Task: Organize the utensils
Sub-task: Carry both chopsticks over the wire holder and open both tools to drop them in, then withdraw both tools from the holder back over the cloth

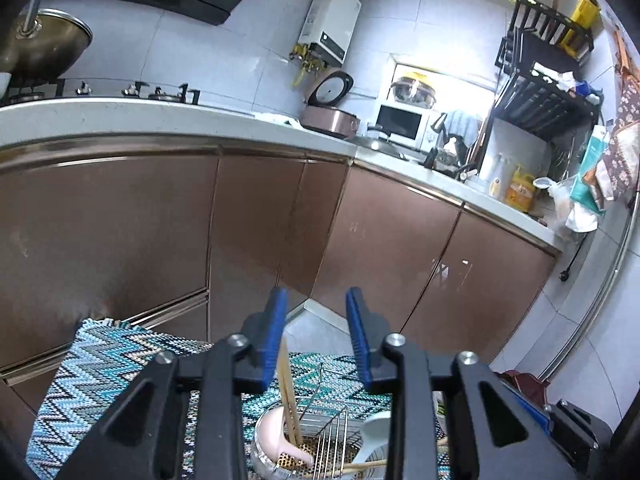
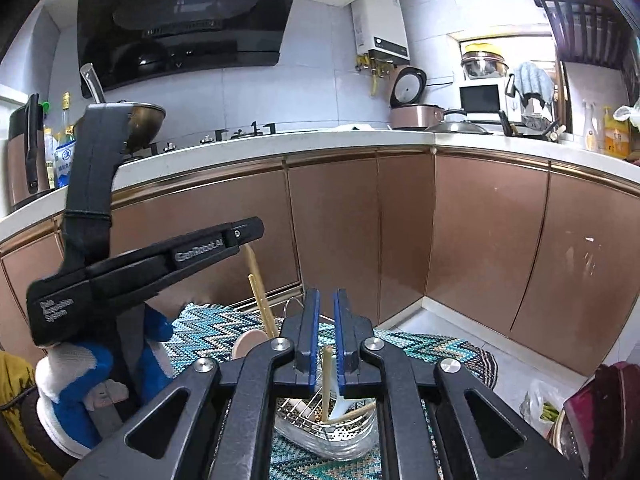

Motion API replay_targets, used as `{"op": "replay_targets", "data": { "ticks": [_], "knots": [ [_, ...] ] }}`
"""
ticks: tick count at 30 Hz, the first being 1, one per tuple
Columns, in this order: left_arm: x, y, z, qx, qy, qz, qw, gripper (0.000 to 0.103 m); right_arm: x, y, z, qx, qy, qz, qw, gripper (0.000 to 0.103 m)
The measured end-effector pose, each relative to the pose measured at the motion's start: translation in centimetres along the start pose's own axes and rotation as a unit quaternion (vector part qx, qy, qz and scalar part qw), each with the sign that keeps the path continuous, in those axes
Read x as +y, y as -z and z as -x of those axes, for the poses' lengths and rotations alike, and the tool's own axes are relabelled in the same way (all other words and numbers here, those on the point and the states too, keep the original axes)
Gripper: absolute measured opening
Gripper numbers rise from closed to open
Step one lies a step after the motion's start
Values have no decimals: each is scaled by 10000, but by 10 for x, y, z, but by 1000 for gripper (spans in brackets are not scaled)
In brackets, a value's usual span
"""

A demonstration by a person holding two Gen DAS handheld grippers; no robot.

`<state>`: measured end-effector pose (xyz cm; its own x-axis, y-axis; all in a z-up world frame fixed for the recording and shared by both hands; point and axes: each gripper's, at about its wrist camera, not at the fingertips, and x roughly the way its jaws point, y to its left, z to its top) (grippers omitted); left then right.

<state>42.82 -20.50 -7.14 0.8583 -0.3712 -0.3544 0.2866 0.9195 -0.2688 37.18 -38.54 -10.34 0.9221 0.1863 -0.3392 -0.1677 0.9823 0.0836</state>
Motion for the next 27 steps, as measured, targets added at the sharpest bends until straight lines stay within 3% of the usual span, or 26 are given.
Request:
{"op": "replay_targets", "data": {
  "ticks": [5, 13, 27],
  "knots": [
    [7, -12, 37, -2, 23, -32, 10000, 34, 6, -4, 23, -125, 63, -54, 9999, 22],
    [32, -26, 129, -62, -180, -250, 9995, 41, 22, -11, 78, -366, 79, -105, 9992, 33],
    [107, -21, 277, -70, -973, -32, 9952, 41, 69, -4, 163, -505, -187, -140, 9985, 33]
  ]
}}
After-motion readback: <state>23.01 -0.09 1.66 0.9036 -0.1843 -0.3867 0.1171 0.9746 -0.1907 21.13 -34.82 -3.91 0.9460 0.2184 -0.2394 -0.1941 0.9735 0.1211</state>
